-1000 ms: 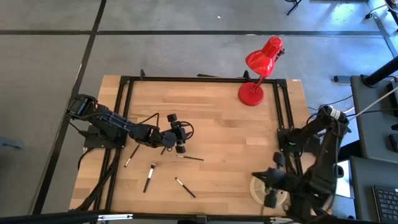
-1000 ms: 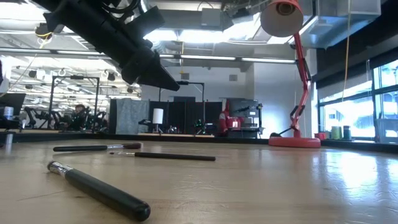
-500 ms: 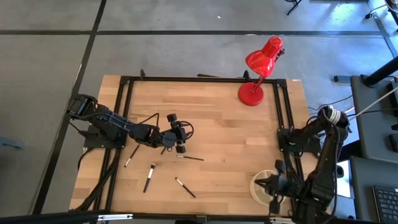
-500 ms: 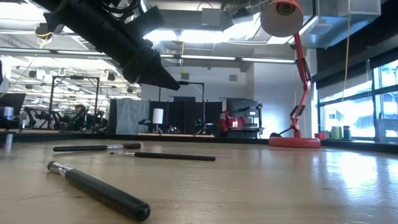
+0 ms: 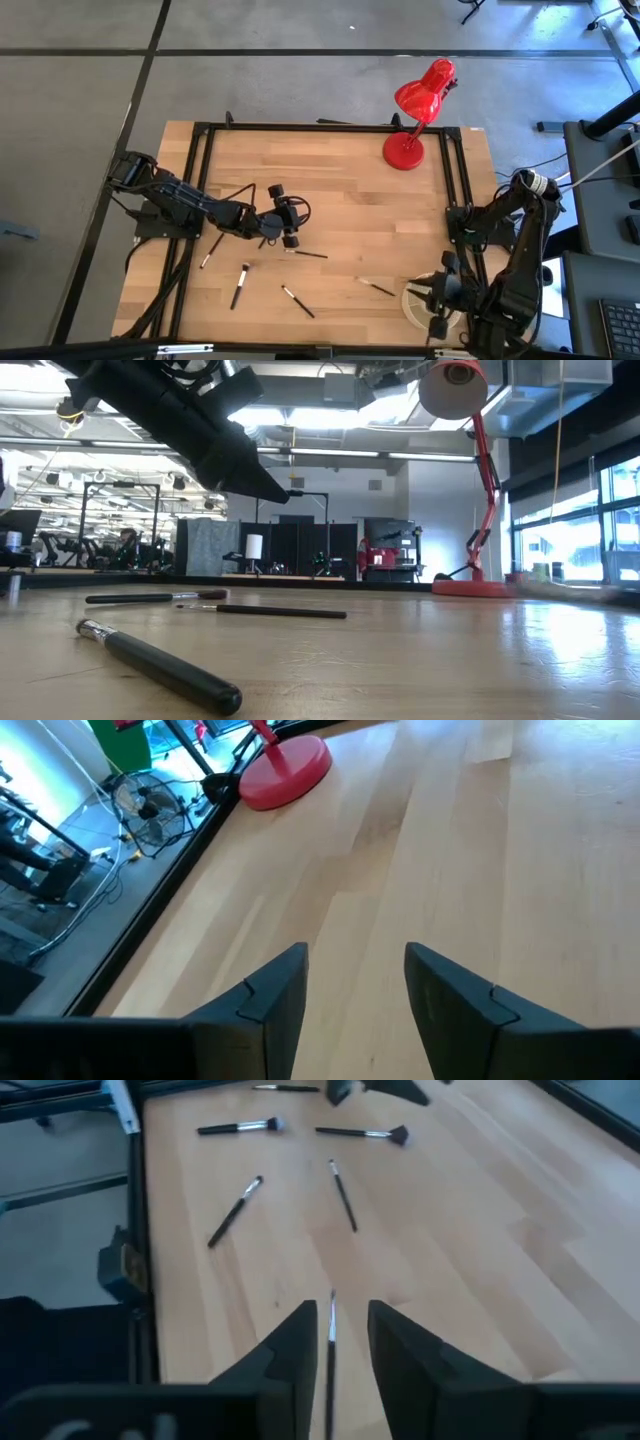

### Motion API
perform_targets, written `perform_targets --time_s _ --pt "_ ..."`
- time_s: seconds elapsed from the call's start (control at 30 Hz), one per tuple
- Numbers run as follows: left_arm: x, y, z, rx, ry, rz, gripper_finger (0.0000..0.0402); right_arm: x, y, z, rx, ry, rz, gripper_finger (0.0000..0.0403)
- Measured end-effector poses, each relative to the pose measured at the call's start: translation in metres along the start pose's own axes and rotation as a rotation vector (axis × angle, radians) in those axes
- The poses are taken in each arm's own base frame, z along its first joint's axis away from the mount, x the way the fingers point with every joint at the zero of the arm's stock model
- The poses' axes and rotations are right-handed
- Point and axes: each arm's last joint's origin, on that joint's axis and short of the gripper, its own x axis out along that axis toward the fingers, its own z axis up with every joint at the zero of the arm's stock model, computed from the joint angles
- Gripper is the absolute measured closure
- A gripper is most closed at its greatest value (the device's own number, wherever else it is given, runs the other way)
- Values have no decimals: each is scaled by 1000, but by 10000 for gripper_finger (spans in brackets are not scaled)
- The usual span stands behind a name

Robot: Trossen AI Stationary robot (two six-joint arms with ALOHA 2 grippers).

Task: Put items in baskets/containers
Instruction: Put the black eyeshadow brush into the yellow pen organizer

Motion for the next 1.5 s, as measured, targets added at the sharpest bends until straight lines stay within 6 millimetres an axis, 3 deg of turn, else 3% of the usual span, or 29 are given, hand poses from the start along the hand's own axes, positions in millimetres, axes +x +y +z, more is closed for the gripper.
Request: perform_targets --time_s 0.1,0.2,0.37,0.6,0.8,1.0,1.23,1.5 --pt "-3 -3 0 17 -3 7 238 8 -3 11 24 3 -39 309" --pt "-6 -6 0 51 -8 36 238 31 -9 21 48 76 -105 309" --pt "-9 -9 0 94 -15 53 238 95 -29 32 110 296 -208 309" --pt "-9 -8 -1 99 -8 57 238 191 -52 48 -24 404 -113 308" --pt "-7 -6 -3 114 13 60 238 242 -87 43 -55 591 -160 308" --pt "-4 -2 -6 114 45 59 238 267 -108 42 -38 680 -135 308" --pt "-4 -2 -12 79 94 27 238 273 -121 45 -52 702 -128 308" --pt "-7 -6 -14 50 105 14 238 279 -143 22 -35 788 -116 308"
